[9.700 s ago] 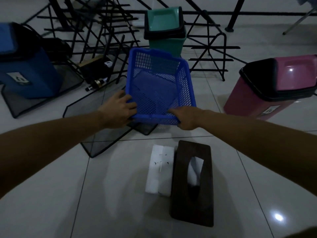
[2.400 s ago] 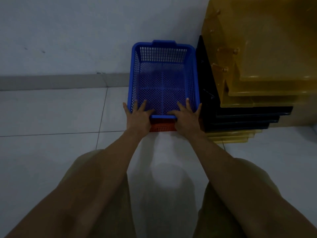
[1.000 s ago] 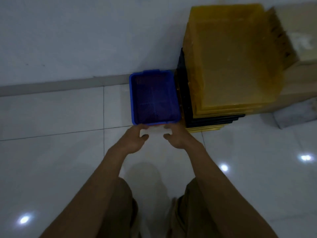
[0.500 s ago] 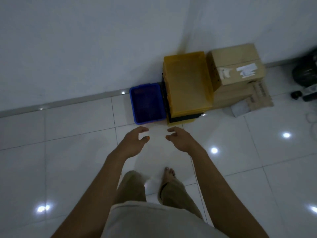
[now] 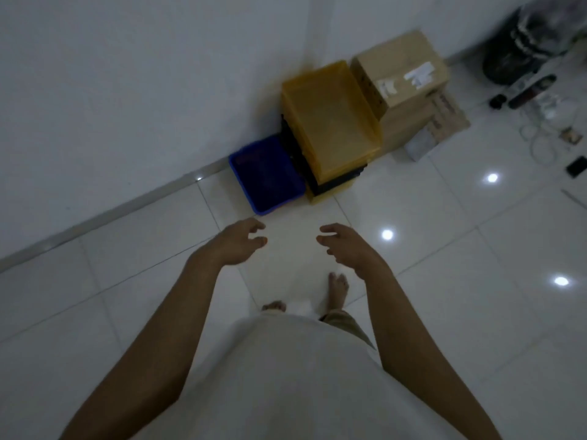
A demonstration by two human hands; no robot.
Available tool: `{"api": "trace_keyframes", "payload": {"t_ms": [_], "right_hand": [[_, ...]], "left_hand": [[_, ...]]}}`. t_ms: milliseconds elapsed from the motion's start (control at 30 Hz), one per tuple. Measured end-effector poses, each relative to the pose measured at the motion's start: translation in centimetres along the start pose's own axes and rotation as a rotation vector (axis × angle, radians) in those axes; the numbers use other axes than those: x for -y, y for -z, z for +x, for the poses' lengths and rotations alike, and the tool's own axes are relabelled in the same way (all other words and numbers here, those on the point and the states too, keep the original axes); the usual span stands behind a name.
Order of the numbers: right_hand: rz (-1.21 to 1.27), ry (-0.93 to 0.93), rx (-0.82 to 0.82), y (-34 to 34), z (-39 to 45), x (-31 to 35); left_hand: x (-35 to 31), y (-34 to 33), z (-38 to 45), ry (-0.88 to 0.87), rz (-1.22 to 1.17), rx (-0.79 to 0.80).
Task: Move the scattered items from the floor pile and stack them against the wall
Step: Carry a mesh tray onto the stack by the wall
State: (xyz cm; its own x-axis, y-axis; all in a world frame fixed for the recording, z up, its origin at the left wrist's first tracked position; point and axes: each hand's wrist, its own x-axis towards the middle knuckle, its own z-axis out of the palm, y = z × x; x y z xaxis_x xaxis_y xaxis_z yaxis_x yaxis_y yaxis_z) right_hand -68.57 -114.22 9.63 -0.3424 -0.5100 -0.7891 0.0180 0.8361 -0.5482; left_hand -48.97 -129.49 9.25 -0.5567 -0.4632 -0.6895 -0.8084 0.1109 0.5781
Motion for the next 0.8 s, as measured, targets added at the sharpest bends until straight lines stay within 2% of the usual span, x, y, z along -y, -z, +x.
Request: {"api": "trace_keyframes", "payload": {"t_ms": [133,433,667,800], "right_hand": [[0.082,-0.021,-0.046,-3.4,-2.4,-0.9],[0.323,-0.07,-0.265,-5.1,-10.1,-4.7],[0.527,-0.137,-0.426,-9.0,-17.2,-12.4],[0.684,-0.191,-0.522,-13.8,-21.3,-18.7]], "left_hand": [[2.2,2.1,-0.9,-0.024,0.036,-0.019],[0.4,-2.0,-2.7,-0.18,0.187,0.191],[-1.0,-7.3,-5.5,-0.308,0.377,0.326],[-0.2,-12.0,-8.4,-0.398,0.536,0.401]]}}
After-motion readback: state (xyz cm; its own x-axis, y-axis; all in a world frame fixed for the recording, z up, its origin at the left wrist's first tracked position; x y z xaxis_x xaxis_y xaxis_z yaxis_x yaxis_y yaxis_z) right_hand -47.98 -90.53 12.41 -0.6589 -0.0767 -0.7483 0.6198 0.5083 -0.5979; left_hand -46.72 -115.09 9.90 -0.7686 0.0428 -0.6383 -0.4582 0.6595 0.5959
